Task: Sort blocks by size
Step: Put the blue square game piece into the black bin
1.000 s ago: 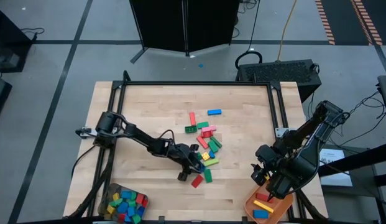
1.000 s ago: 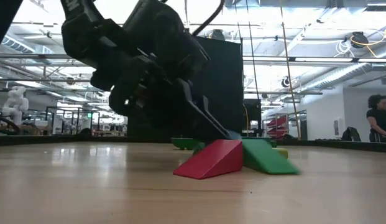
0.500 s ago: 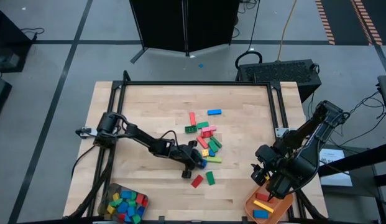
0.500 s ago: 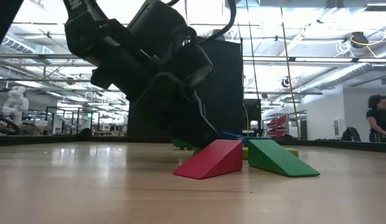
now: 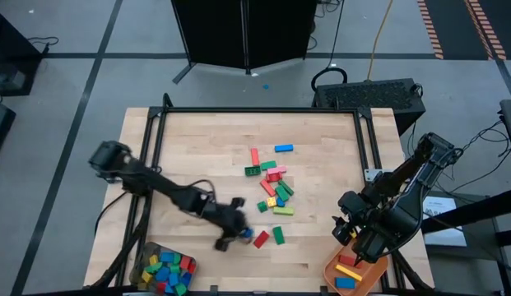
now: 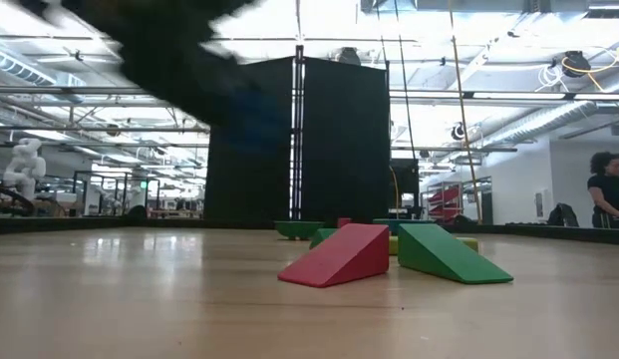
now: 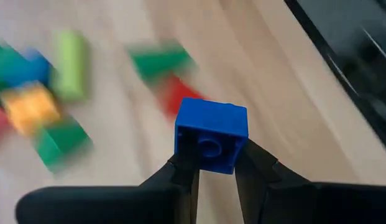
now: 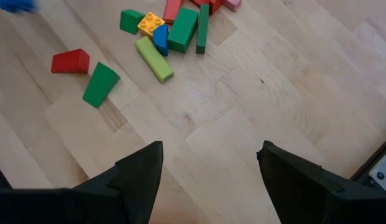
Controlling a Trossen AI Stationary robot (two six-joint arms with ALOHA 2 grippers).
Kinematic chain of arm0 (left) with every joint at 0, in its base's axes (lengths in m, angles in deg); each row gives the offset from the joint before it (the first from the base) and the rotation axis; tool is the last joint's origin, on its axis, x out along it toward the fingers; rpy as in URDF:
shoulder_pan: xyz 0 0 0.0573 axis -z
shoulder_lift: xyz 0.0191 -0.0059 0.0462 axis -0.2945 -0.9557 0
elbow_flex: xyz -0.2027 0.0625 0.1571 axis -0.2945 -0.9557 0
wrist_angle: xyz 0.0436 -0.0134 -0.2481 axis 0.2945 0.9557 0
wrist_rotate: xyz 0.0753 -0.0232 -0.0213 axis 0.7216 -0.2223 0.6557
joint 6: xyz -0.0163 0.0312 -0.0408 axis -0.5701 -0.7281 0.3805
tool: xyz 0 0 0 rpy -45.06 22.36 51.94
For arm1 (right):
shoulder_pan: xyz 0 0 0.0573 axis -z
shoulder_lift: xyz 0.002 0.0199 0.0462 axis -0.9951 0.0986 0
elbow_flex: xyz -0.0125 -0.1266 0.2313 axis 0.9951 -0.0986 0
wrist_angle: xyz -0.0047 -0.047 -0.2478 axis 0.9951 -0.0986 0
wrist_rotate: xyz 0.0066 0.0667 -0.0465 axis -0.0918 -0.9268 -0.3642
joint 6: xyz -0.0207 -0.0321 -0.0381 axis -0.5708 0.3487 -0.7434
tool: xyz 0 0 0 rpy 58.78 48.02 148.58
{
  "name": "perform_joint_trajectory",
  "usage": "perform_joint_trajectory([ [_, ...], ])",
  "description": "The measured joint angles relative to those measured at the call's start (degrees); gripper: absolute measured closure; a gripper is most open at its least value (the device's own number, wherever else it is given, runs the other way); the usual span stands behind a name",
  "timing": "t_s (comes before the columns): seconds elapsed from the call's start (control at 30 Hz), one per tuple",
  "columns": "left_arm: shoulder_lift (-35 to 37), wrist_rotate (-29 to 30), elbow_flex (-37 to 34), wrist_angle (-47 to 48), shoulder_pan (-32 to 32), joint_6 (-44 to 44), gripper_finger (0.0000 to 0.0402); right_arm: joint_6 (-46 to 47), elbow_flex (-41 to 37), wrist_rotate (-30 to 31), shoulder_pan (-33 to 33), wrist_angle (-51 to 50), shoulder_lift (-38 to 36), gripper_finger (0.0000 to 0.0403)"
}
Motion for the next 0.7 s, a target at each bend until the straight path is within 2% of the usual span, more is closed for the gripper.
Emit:
perform_joint_trajectory([
  [0.17, 10.53, -1.49, -0.06, 18.27, 10.97, 7.41, 0.0337, 0.01, 0.00, 0.00, -0.02, 0.00, 0.01, 0.0147],
  [0.33, 17.02, -1.12, -0.05, 23.36, 24.77, 24.05, 0.0337, 0.01, 0.00, 0.18, 0.00, 0.17, 0.00, 0.0147],
  [0.43, 17.56, -0.28, -0.04, 23.55, 31.96, 33.40, 0.0337, 0.38, 0.00, 0.58, 0.00, 0.19, 0.02, 0.0147],
  [0.53, 16.70, -0.04, -0.04, 24.16, 36.67, 37.62, 0.0330, 1.93, 0.00, 2.46, 0.00, 0.22, 0.01, 0.0147],
  [0.7, 15.39, 0.04, -0.04, 29.58, 38.21, 41.10, 0.0272, 2.83, 0.00, 3.34, 0.35, 0.44, 0.00, 0.0147],
])
